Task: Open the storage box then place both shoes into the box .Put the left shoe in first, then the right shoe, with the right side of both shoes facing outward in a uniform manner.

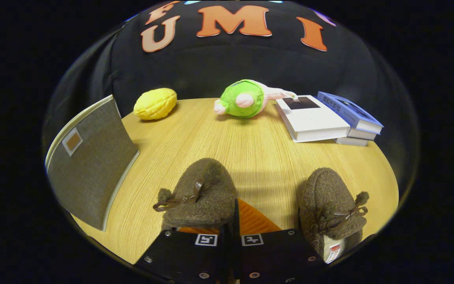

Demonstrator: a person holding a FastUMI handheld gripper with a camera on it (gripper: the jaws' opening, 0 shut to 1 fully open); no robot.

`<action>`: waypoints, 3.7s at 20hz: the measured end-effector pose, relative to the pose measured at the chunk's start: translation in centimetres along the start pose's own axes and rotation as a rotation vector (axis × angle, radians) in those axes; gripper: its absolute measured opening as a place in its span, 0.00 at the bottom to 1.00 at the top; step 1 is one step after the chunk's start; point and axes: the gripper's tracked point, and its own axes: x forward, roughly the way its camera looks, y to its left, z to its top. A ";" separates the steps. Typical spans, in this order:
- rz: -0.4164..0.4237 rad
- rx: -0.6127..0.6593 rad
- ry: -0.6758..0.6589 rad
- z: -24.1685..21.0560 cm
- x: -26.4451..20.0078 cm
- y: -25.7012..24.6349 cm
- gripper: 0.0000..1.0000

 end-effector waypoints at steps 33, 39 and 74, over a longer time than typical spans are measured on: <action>0.320 0.034 0.177 10.1 -6.7 35.6 0.30; 0.349 -0.070 0.255 7.8 -8.3 36.1 0.77; -0.133 0.050 0.064 -0.9 -12.2 -14.5 0.93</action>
